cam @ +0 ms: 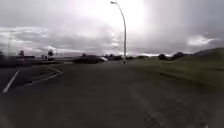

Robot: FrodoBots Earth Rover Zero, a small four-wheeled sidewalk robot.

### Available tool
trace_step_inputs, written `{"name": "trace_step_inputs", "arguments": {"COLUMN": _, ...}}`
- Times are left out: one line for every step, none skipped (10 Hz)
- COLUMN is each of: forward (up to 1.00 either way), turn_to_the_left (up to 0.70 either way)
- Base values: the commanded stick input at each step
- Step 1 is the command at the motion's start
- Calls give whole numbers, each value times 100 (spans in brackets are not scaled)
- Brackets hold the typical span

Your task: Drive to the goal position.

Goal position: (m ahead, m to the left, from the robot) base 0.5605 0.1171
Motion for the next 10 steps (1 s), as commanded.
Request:
{"name": "trace_step_inputs", "arguments": {"forward": 62, "turn_to_the_left": 0}}
{"name": "trace_step_inputs", "arguments": {"forward": 48, "turn_to_the_left": 0}}
{"name": "trace_step_inputs", "arguments": {"forward": 33, "turn_to_the_left": 0}}
{"name": "trace_step_inputs", "arguments": {"forward": 19, "turn_to_the_left": 0}}
{"name": "trace_step_inputs", "arguments": {"forward": 4, "turn_to_the_left": 0}}
{"name": "trace_step_inputs", "arguments": {"forward": 0, "turn_to_the_left": 0}}
{"name": "trace_step_inputs", "arguments": {"forward": 0, "turn_to_the_left": 0}}
{"name": "trace_step_inputs", "arguments": {"forward": 0, "turn_to_the_left": 0}}
{"name": "trace_step_inputs", "arguments": {"forward": 0, "turn_to_the_left": 0}}
{"name": "trace_step_inputs", "arguments": {"forward": 0, "turn_to_the_left": 0}}
